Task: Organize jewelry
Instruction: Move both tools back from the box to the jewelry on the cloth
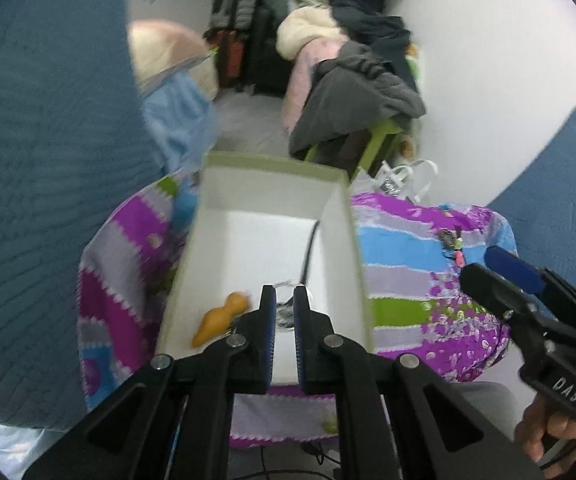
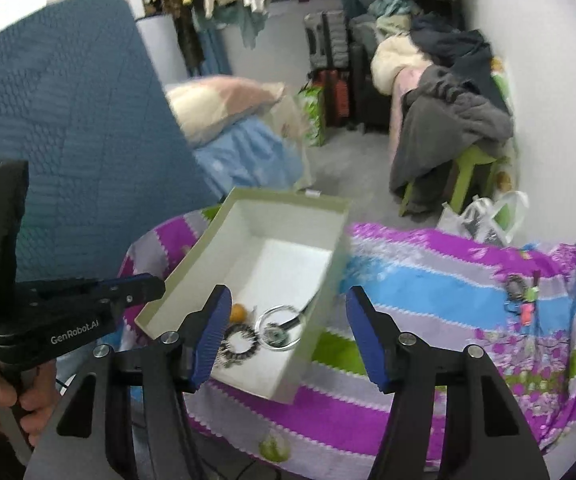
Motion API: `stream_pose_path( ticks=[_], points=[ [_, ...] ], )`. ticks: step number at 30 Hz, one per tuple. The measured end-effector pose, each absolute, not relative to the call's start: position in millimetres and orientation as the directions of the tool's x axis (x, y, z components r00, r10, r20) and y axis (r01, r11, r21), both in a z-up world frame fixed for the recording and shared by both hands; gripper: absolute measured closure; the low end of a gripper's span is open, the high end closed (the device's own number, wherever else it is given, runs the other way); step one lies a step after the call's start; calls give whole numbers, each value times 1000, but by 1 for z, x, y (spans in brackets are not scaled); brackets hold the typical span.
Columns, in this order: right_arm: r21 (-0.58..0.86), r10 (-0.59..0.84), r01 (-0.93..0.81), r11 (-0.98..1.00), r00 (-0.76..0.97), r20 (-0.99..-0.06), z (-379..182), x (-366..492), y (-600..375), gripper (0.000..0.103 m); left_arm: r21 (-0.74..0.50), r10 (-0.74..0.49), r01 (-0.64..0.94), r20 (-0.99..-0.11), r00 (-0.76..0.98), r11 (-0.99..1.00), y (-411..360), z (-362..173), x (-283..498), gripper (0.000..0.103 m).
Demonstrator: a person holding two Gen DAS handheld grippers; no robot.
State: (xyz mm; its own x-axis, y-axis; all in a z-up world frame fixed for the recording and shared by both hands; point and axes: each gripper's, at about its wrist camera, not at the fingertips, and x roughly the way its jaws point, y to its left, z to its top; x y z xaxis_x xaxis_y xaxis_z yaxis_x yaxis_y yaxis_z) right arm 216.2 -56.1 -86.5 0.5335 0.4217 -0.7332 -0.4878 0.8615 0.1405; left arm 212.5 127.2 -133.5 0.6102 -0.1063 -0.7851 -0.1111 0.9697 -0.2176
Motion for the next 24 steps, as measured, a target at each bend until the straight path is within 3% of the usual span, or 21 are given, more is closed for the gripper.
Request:
stream_pose_path(
  ticks=[1,3,4,16,21,24],
  points=[
    [141,417,-475,869,547,-726,-82,216,-66,45,-213,-109,-98,-780,616,972,119,-131,214,88],
    [147,404,-442,885,571,-715,-75,216,-88,45,-221,-132,-65,-766,629,973,99,-126,217,57],
    [146,393,-424,894,583,-712,-73,216,-99,45,-228,-145,-49,-757,637,972,88,-124,220,53],
    [121,229,-203,972,688,-689,-83,232,-256,45,-270,-310,161,-720,621,949,-54,-134,285,46],
    [151,222,-162,975,672,-707,-113,256,-301,56,-257,-340,224,-734,587,940,-104,-164,330,46],
    [165,221,-147,975,653,-724,-137,276,-320,62,-325,-384,207,-751,537,923,-120,-195,367,46]
  ],
)
